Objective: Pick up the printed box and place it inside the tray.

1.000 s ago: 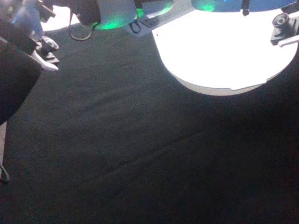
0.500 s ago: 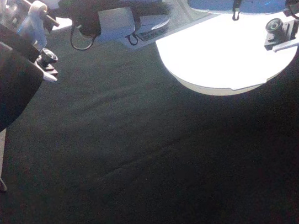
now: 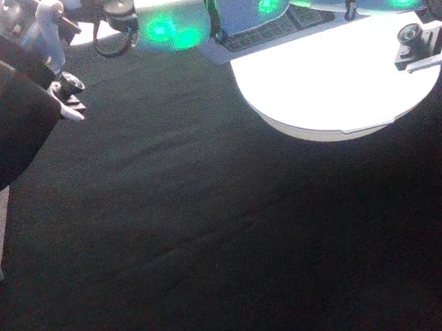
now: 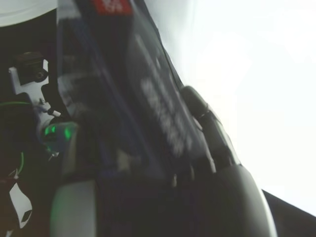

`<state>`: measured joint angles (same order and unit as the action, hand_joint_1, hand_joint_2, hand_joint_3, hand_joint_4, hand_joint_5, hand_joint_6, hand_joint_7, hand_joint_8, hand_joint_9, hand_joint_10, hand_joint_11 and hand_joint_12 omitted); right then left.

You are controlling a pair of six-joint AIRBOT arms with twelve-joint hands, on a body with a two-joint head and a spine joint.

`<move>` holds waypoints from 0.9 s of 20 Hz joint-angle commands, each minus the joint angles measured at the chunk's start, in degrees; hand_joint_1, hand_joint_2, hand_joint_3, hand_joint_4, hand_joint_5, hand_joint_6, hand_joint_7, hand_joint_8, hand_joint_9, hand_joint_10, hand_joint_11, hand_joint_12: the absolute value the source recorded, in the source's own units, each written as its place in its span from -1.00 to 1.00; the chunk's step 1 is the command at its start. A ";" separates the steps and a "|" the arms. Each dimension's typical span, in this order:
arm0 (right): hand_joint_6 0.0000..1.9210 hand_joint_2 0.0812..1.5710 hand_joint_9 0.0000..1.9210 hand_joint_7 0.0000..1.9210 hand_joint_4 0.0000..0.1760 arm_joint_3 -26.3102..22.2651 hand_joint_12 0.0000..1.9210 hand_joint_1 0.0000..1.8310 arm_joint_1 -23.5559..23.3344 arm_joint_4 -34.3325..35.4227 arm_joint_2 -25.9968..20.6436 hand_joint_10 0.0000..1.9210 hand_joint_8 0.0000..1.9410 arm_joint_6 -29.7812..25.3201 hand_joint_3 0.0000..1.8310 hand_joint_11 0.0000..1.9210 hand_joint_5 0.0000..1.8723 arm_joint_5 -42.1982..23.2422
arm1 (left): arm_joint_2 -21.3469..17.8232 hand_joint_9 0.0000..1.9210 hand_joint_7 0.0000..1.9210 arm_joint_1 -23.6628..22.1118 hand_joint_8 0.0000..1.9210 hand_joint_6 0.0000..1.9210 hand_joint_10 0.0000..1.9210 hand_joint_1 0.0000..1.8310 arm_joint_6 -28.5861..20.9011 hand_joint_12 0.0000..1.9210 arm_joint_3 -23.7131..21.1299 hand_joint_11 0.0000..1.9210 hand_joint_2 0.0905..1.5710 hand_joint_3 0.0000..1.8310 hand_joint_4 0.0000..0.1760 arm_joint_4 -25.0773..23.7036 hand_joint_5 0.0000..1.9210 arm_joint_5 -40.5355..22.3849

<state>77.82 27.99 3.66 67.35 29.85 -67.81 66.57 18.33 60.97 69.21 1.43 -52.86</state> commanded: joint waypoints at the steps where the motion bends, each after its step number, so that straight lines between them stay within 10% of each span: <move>1: 0.01 0.37 0.43 0.36 -1.00 0.06 0.44 0.27 -0.78 0.61 -0.38 0.06 -0.18 -0.45 -1.00 0.23 0.06 -6.87 | -0.29 -1.00 -1.00 -0.27 -1.00 -1.00 -1.00 -0.87 -0.42 -0.99 0.12 -1.00 0.08 -0.99 0.99 -0.16 -1.00 -6.74; 7: 0.03 0.38 0.40 0.32 -1.00 0.34 0.49 0.27 -0.77 -0.67 -0.65 0.04 -0.25 -0.44 -1.00 0.22 0.04 -6.81 | -2.67 -1.00 -1.00 0.20 -1.00 -1.00 -1.00 -0.87 -1.81 -1.00 0.01 -1.00 0.02 -1.00 1.00 -0.23 -1.00 -6.32; 8: 0.03 0.38 0.36 0.28 -1.00 0.42 0.51 0.27 -0.77 -0.66 -0.76 0.05 -0.25 -0.43 -1.00 0.20 0.04 -6.80 | -3.91 -1.00 -1.00 0.36 -1.00 -1.00 -1.00 -0.84 -2.05 -1.00 -0.24 -1.00 0.06 -1.00 0.56 -0.25 -1.00 -5.78; 10: -0.11 0.37 0.31 0.16 -1.00 0.50 0.53 0.38 -0.77 -0.29 -1.54 0.08 0.03 -0.42 -1.00 0.18 0.00 -6.81 | -6.47 -1.00 -1.00 1.29 -1.00 -1.00 -1.00 -0.98 -2.56 -1.00 -0.95 -1.00 0.22 -0.99 0.73 0.04 -1.00 -5.68; 13: -0.14 0.33 0.27 0.20 -1.00 0.47 0.52 0.31 -0.78 0.80 -3.29 -0.11 -0.16 0.90 -1.00 0.06 0.13 -6.81 | -9.11 -1.00 -1.00 3.72 -1.00 -1.00 -1.00 -0.92 -5.17 -1.00 -1.56 -1.00 0.16 -1.00 1.00 1.25 -1.00 -6.28; 16: -0.13 0.33 0.26 0.28 -1.00 0.44 0.71 0.28 -0.78 2.83 -4.48 0.02 -0.40 4.30 -1.00 0.04 0.15 -6.79 | -12.10 -1.00 -1.00 7.92 -1.00 -1.00 -1.00 -0.87 -5.89 -1.00 -2.99 -1.00 0.11 -1.00 0.01 4.18 -1.00 -10.39; 18: -0.12 0.33 0.21 0.27 -1.00 0.46 0.73 0.28 -0.80 3.66 -5.09 0.09 -0.39 6.67 -1.00 0.01 0.14 -6.78 | -12.95 -1.00 -1.00 9.69 -1.00 -1.00 -1.00 -0.88 -5.90 -1.00 -3.71 -1.00 0.09 -1.00 0.73 4.94 -1.00 -12.12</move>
<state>78.11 27.99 6.68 62.70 37.19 -67.72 54.13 29.02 55.46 65.56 5.65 -56.95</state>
